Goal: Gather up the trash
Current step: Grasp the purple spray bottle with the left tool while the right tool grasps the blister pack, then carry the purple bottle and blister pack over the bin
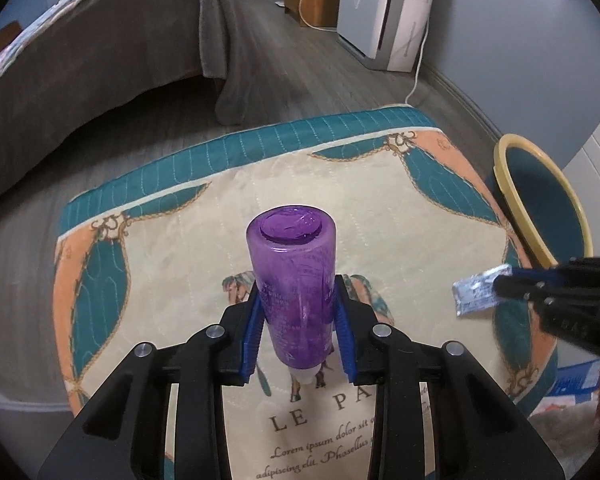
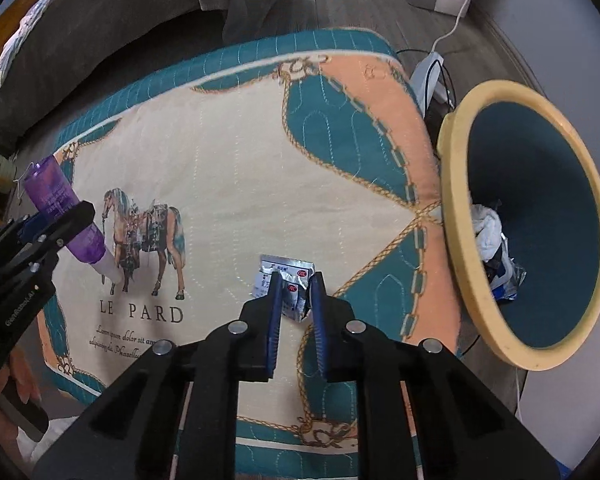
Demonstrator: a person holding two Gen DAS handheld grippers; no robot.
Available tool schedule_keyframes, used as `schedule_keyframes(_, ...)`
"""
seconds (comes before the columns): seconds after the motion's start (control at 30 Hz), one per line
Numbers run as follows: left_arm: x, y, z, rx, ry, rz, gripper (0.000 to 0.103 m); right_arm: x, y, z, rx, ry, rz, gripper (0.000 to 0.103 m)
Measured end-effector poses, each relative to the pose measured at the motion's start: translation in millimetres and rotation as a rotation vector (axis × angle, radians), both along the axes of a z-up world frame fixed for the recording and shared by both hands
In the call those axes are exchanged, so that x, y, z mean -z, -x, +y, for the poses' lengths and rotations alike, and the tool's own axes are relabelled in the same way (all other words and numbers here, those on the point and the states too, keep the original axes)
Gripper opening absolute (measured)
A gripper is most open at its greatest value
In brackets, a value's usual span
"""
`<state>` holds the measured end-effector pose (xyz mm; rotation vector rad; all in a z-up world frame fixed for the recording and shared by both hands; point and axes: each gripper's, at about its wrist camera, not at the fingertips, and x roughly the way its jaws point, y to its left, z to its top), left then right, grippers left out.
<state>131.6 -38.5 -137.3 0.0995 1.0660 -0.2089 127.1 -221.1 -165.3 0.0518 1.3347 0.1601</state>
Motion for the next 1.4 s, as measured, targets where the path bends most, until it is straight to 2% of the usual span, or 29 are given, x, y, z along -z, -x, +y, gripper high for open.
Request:
schedule_keyframes(0.23,-26,-2,-13,0.025,0.003,-0.065,0.033,-34,-2,-13,0.015,-0.023,-0.075,0.011)
schedule_keyframes(0.4,-46,1,-37,0.067,0.01,-0.117,0.033,-54,0,-36,0.025,0.009,-0.141,0.011)
schedule_keyframes(0.6,-64,6,-77,0.134,0.027,-0.165,0.033,-62,3,-69,0.058,0.051,-0.18,0.011)
schedule_keyframes(0.8,-76,12,-121,0.219,0.038,-0.2,0.034,-71,5,-107,0.12,0.02,-0.196,0.011)
schedule_keyframes(1.0,-88,15,-164,0.304,0.071,-0.228,0.033,-112,7,-159,0.173,0.042,-0.257,0.011)
schedule_keyframes(1.1,-91,21,-186,0.355,0.082,-0.24,0.034,-127,10,-185,0.179,0.107,-0.298,0.011)
schedule_keyframes(1.17,-89,26,-201,0.397,0.08,-0.243,0.034,-125,14,-204,0.201,0.134,-0.305,0.011)
schedule_keyframes(1.3,-80,38,-222,0.468,0.065,-0.239,0.034,-100,15,-237,0.285,0.068,-0.246,0.011)
schedule_keyframes(1.4,-71,43,-232,0.501,0.097,-0.208,0.034,-87,10,-244,0.281,0.101,-0.222,0.011)
